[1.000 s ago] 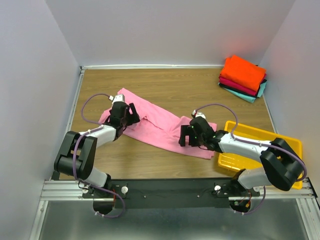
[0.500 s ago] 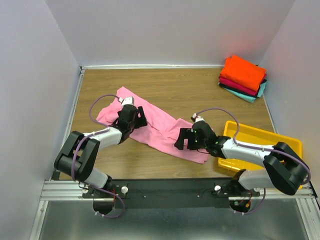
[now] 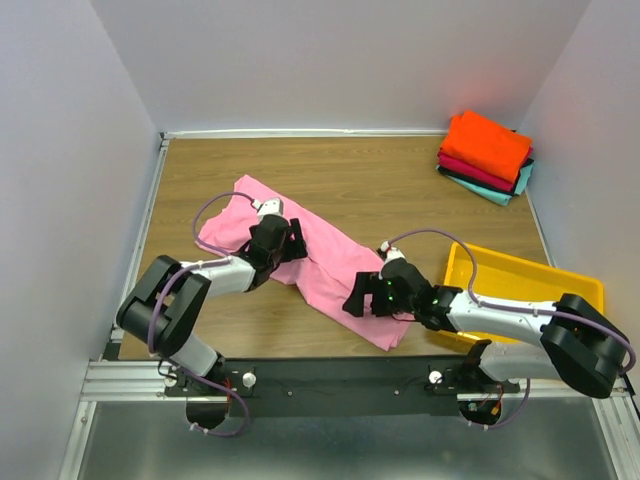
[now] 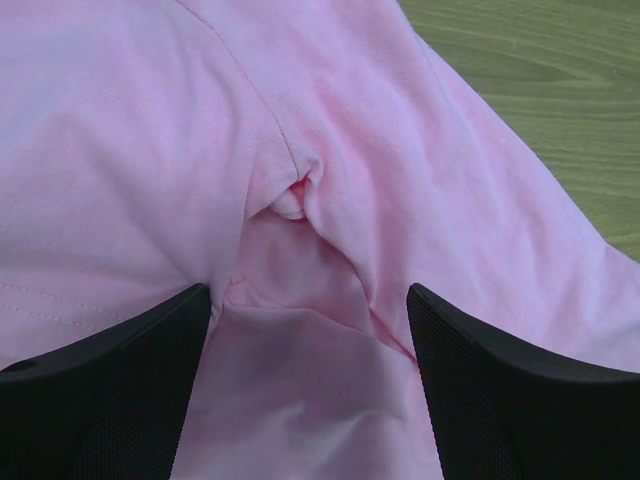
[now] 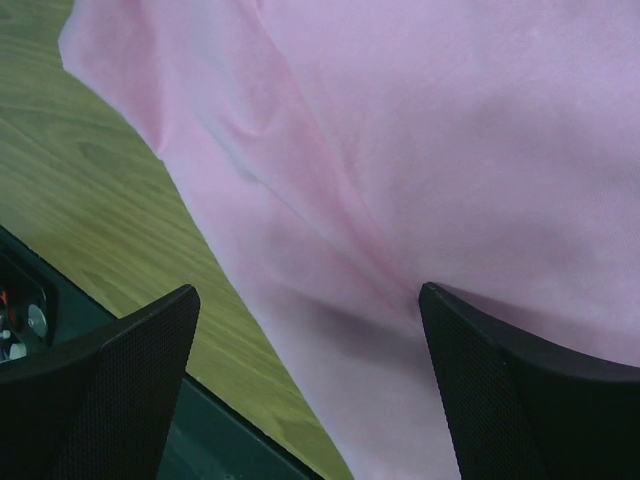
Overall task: Fold and stack the t-shirts
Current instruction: Fold the tshirt
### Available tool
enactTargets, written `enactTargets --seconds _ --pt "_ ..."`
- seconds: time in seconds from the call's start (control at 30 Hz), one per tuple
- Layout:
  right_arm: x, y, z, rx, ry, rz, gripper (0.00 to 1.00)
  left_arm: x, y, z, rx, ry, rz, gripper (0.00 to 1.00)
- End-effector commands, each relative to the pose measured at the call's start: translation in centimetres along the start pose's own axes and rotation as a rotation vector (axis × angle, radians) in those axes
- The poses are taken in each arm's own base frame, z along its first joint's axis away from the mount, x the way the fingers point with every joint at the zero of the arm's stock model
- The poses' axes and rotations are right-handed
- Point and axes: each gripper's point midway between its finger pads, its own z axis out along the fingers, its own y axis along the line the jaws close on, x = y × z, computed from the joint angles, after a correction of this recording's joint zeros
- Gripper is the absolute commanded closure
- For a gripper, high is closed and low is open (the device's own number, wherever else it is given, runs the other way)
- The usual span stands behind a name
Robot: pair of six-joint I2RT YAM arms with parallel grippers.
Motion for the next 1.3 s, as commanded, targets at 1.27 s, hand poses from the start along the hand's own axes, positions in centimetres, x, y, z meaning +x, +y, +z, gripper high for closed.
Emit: enactTargets --seconds 1.27 --pt "2.1 0.4 -1.0 0.232 -0.027 -0.152 0.01 -4.5 -2.1 -2.5 0.027 -0.153 0.036 0.13"
